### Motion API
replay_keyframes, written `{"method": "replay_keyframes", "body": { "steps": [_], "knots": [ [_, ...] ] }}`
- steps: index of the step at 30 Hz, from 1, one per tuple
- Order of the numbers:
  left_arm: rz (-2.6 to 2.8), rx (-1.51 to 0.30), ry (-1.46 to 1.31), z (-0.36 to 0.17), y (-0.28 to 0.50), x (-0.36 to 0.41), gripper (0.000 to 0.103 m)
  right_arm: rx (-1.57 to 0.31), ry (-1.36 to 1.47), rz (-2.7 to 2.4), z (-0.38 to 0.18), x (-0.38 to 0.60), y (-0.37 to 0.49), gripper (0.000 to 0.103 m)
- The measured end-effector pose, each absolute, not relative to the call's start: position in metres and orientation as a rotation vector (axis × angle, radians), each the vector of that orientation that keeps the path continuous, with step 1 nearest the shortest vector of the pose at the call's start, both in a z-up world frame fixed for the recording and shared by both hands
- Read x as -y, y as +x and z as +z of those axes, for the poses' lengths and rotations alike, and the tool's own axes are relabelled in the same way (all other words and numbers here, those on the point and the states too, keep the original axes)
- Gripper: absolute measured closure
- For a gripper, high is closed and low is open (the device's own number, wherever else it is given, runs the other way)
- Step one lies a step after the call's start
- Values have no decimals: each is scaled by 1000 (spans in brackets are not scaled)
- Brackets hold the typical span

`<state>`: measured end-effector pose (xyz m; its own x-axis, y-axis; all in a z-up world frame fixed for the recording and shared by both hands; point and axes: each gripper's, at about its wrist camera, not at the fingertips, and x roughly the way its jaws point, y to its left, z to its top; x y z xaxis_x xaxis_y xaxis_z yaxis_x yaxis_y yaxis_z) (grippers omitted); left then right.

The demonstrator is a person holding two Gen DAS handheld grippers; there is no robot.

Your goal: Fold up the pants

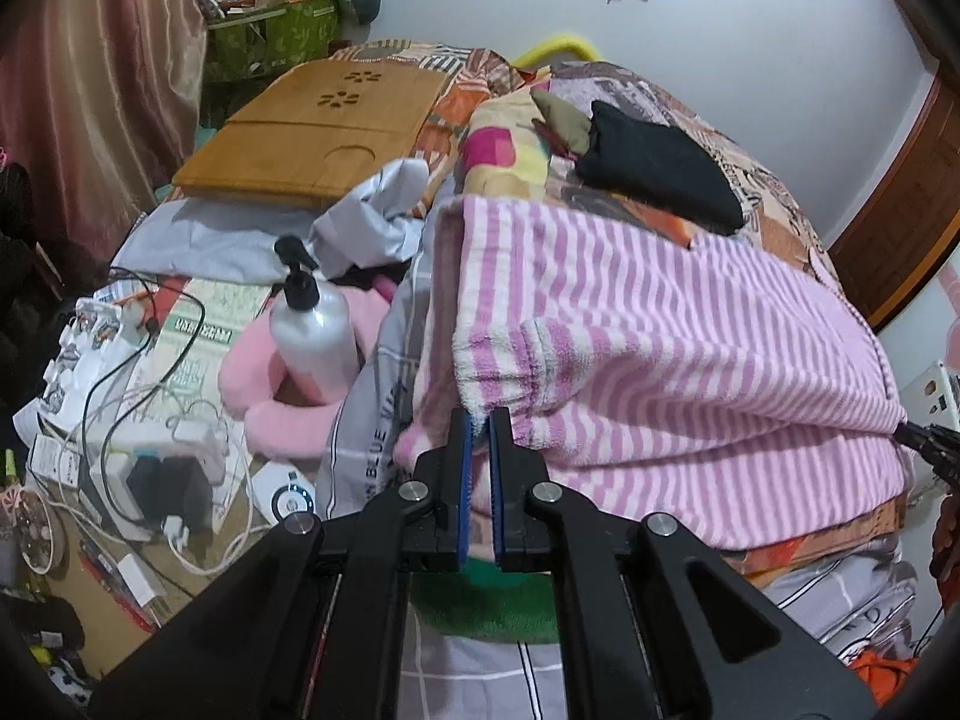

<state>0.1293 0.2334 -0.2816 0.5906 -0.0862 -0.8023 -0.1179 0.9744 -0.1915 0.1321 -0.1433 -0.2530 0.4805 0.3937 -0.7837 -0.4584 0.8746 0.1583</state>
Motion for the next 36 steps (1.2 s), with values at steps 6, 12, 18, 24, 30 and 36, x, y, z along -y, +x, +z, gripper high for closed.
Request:
{"method": "replay_keyframes", "body": {
  "steps": [6, 12, 18, 24, 30, 36],
  "knots": [
    [71, -978, -219, -288, 121, -230, 99, -932, -76, 527, -247, 144, 127, 92],
    [92, -937, -181, -257, 114, -219, 94, -914, -59, 514, -233, 157, 120, 72],
    [74, -860, -139, -207, 134, -187, 85, -844, -30, 447, -208, 189, 122, 68],
    [2, -810, -116, -184, 176, -142, 72, -792, -24, 343, -187, 225, 145, 63],
    [-76, -799, -113, -184, 235, -94, 64, -764, -26, 240, -178, 262, 190, 59],
    [-103, -820, -112, -201, 289, -63, 61, -796, 21, 180, -190, 293, 256, 59]
  ]
}}
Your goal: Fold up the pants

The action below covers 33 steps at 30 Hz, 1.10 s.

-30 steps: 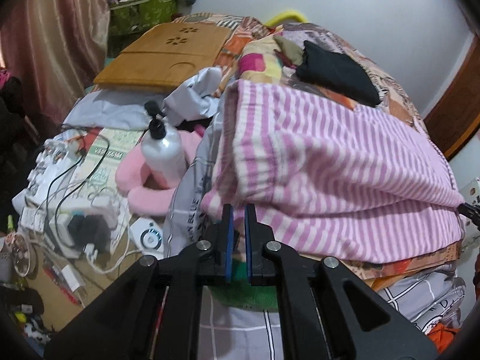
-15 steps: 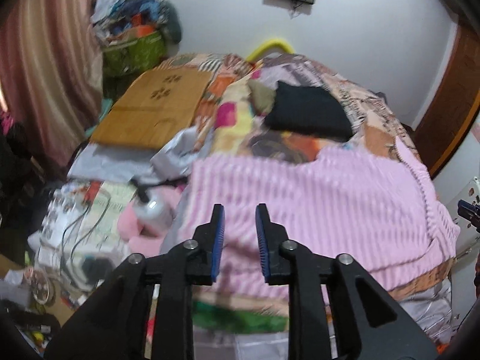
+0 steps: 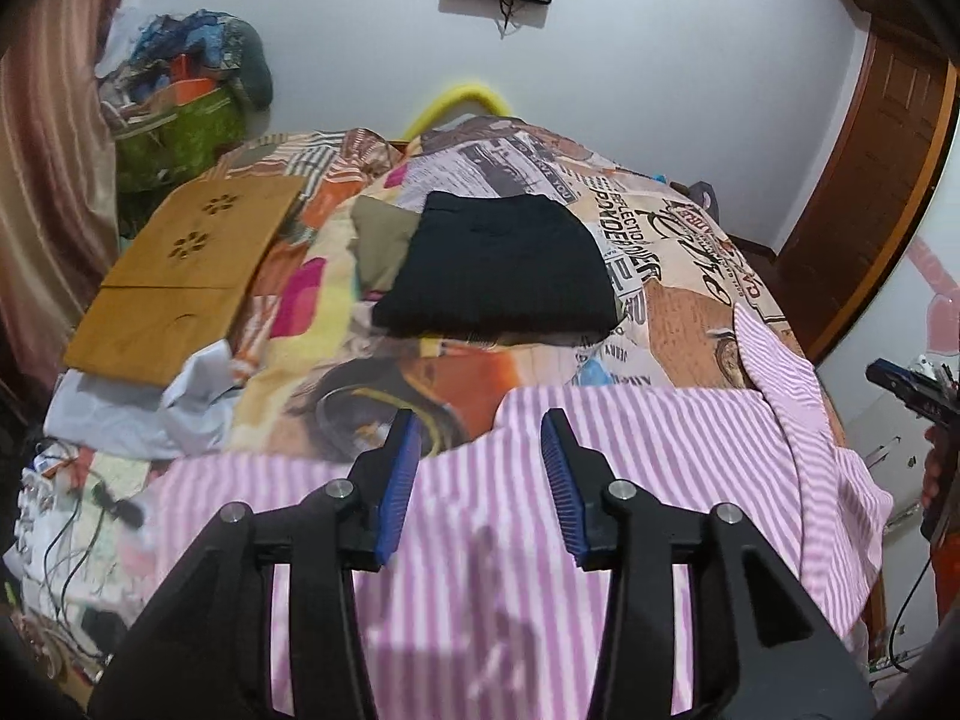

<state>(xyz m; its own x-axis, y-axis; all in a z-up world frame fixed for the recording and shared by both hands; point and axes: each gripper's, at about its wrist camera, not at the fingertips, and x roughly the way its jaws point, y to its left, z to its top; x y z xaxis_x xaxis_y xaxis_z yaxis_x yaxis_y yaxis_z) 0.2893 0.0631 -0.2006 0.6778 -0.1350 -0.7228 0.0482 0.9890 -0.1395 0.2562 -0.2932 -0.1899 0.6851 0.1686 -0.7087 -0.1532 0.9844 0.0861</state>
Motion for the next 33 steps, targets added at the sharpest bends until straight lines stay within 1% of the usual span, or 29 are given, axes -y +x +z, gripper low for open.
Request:
{"method": "replay_keyframes", "body": {
  "steps": [6, 9, 15, 21, 24, 25, 26, 28, 30, 33],
  "knots": [
    [-101, -843, -70, -221, 335, -43, 61, -859, 59, 139, -220, 314, 325, 59],
    [-106, -855, -61, -232, 352, -38, 57, -895, 85, 136, -237, 320, 358, 59],
    [-99, -896, -49, -255, 375, -32, 56, -963, 92, 145, -274, 318, 412, 59],
    [-100, -935, 1, -273, 381, -23, 56, -1024, 26, 140, -303, 309, 443, 59],
    [-108, -940, 10, -276, 382, -18, 56, -1021, 34, 151, -310, 311, 448, 59],
    [-112, -940, 10, -277, 383, -16, 56, -1019, 29, 153, -310, 311, 447, 65],
    [-115, -941, 10, -277, 382, -15, 56, -1019, 20, 148, -311, 310, 448, 78],
    [-122, -945, 9, -277, 382, -11, 56, -1029, -10, 146, -310, 310, 445, 95],
    [-133, -947, 4, -275, 380, -5, 56, -1032, -2, 155, -308, 312, 442, 98],
    [-154, -948, 0, -269, 372, 4, 56, -1017, 8, 159, -301, 315, 439, 98]
  ]
}}
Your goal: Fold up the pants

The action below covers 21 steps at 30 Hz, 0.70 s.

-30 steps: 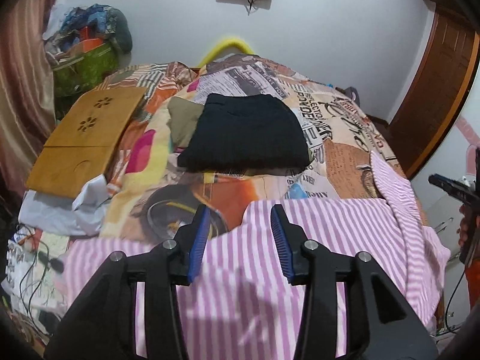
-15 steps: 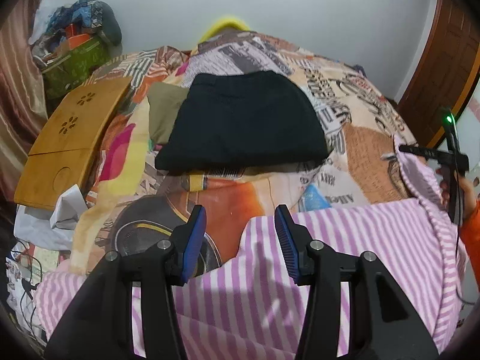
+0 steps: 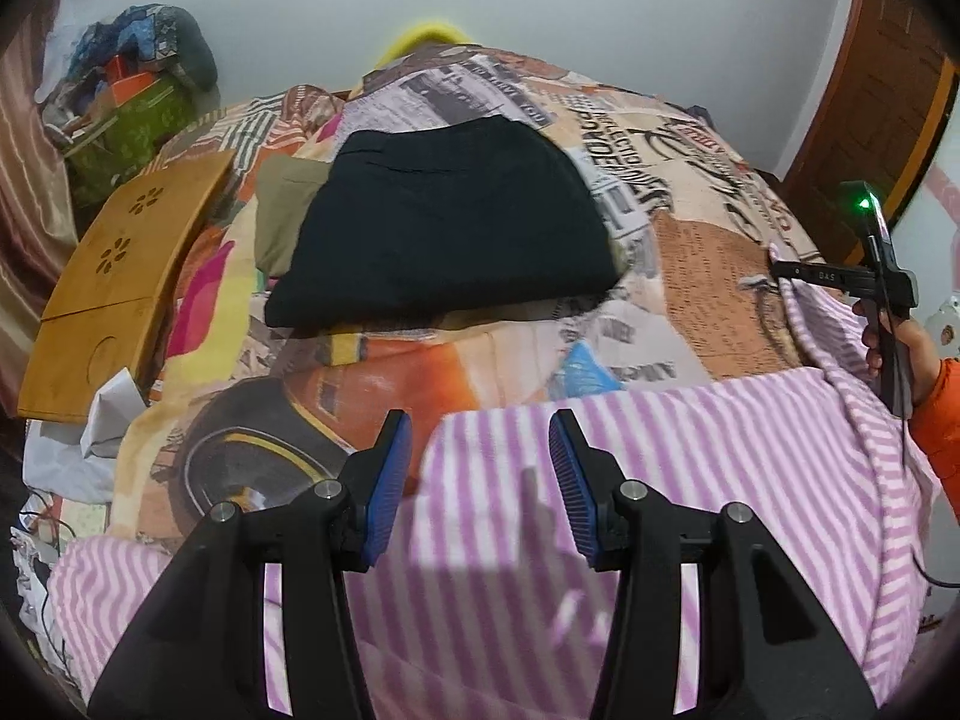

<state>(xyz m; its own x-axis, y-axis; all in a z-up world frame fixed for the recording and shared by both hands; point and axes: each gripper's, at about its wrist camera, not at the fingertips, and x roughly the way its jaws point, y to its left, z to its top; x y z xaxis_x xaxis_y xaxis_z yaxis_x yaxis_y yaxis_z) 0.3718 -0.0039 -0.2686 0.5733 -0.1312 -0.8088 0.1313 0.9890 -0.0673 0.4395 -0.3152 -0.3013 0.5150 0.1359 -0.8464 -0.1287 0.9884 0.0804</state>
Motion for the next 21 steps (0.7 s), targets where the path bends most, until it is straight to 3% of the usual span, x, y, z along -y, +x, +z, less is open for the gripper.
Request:
{"method": "replay_keyframes", "body": {
  "steps": [14, 21],
  "knots": [
    [-383, -949, 69, -230, 286, 109, 52, -748, 107, 93, -166, 383, 311, 98],
    [-505, -983, 112, -241, 249, 171, 48, -687, 154, 51, -144, 416, 247, 98]
  ]
}}
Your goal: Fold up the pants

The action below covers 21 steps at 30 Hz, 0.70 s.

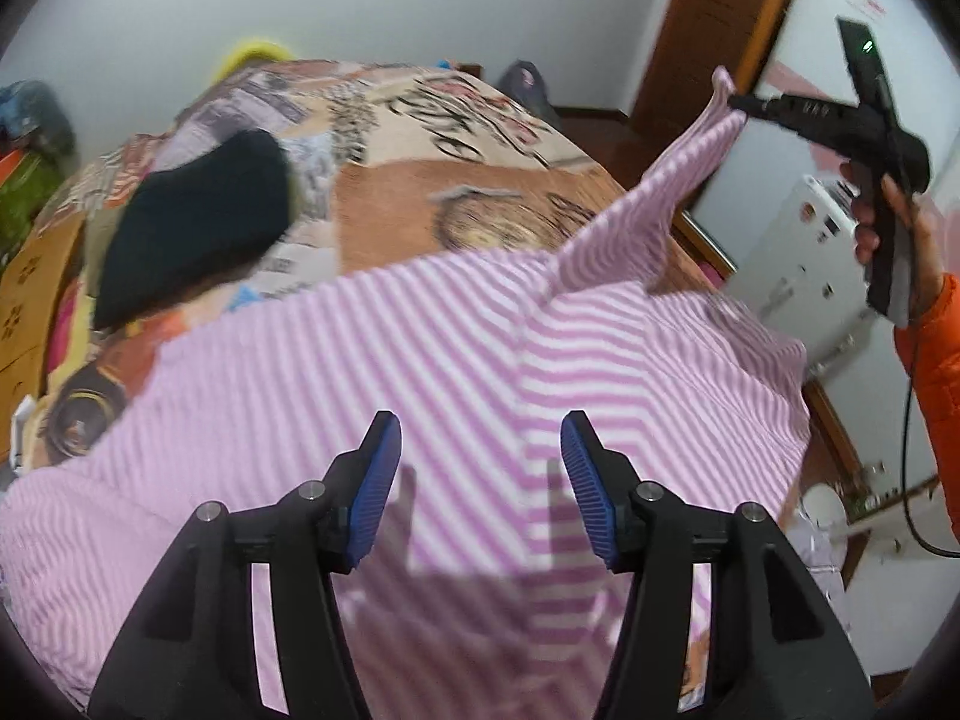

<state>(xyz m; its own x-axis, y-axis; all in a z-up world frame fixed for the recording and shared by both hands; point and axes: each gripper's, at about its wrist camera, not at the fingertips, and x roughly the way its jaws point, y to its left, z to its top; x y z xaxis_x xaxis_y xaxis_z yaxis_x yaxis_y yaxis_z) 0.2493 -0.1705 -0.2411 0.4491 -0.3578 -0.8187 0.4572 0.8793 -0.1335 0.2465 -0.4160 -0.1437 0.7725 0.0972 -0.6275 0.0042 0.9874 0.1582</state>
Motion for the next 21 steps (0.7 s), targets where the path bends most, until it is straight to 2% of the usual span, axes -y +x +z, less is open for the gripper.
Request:
{"method": "replay_keyframes", "body": {
  "steps": [7, 10, 12, 14, 21],
  "knots": [
    [-557, -1020, 117, -264, 249, 195, 49, -645, 231, 21, -139, 447, 210, 98],
    [-601, -1023, 105, -267, 250, 201, 68, -642, 248, 12, -140, 455, 204, 98],
    [-625, -1031, 112, -267, 248, 205, 90, -644, 260, 12, -142, 459, 204, 98],
    [-644, -1038, 123, -268, 246, 210, 98, -644, 263, 10, -143, 461, 202, 98],
    [-684, -962, 110, -230, 230, 215, 101, -602, 269, 16, -133, 464, 192, 98]
  ]
}}
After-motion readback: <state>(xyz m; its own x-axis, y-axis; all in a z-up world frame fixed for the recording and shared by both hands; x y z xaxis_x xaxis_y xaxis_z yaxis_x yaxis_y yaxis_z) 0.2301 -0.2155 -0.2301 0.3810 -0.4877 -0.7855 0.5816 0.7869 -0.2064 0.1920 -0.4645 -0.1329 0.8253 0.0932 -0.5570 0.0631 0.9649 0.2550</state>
